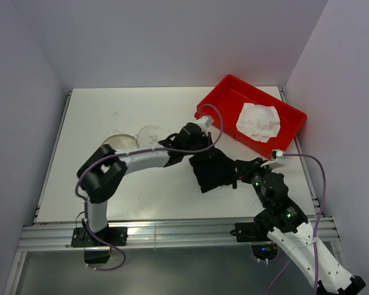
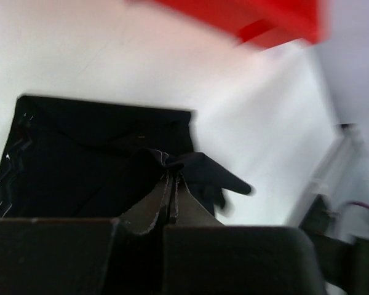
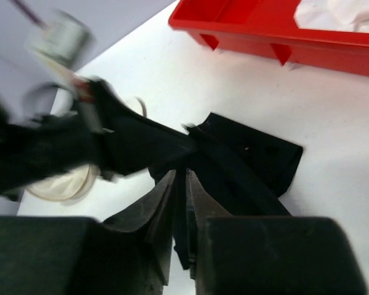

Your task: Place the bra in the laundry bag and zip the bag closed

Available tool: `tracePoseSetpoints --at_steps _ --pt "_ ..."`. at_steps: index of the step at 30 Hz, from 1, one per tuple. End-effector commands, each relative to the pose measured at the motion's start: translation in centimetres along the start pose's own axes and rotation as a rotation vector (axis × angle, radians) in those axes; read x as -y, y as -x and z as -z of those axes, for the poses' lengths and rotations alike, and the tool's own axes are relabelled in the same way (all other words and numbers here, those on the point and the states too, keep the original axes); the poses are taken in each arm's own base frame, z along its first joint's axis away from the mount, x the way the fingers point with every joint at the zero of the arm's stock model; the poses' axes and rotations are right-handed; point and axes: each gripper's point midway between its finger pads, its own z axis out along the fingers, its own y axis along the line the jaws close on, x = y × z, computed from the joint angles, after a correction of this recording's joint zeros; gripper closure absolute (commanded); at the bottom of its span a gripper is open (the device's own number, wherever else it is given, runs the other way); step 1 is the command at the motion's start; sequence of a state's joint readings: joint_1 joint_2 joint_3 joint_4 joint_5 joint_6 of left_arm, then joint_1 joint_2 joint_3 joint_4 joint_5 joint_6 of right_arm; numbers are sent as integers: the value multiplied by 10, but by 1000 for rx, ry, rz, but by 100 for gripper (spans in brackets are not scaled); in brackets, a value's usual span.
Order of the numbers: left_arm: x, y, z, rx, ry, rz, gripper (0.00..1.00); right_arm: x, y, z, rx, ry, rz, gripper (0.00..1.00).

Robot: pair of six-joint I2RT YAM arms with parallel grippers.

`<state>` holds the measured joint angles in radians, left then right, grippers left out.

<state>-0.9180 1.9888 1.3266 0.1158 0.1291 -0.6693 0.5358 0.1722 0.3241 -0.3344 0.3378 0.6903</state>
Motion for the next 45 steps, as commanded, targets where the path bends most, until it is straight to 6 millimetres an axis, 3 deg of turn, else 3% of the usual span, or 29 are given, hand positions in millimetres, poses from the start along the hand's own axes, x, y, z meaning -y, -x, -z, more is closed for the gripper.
tracePoseSetpoints --at_steps 1,2,4,5,7,11,16,20,24,26,33,36,40,45 --pt "65 66 66 200 -261 -24 100 -18 -3 -8 -36 72 34 76" --pt "85 79 91 244 -338 -46 100 -23 -5 -8 -51 87 35 63" --pt "85 78 108 254 -377 -61 100 -34 -3 -11 -62 127 33 50" --pt "96 87 128 292 -416 -89 100 -41 -3 -11 -70 155 28 40" --pt "97 83 142 289 -436 -116 100 -55 3 -9 -59 209 24 33" --pt "108 101 186 382 -474 -152 100 -86 22 6 -23 363 88 19" --pt "133 147 236 540 -525 -140 100 -119 35 36 16 574 126 10" --pt "162 184 294 700 -585 -116 100 -137 23 50 -29 725 148 7" --pt "172 209 334 815 -597 -60 100 -151 10 57 -75 842 160 6" --pt "174 213 346 843 -603 -38 100 -153 2 59 -98 877 167 4" --pt "188 213 371 867 -653 -27 100 -164 4 54 -67 935 181 0" --pt "194 215 375 876 -659 -34 100 -176 6 59 -70 1002 185 0" --pt "201 214 377 874 -673 -32 100 -181 -2 46 -104 994 184 0" --pt "201 215 379 900 -653 -23 100 -194 -10 53 -114 1034 203 0"
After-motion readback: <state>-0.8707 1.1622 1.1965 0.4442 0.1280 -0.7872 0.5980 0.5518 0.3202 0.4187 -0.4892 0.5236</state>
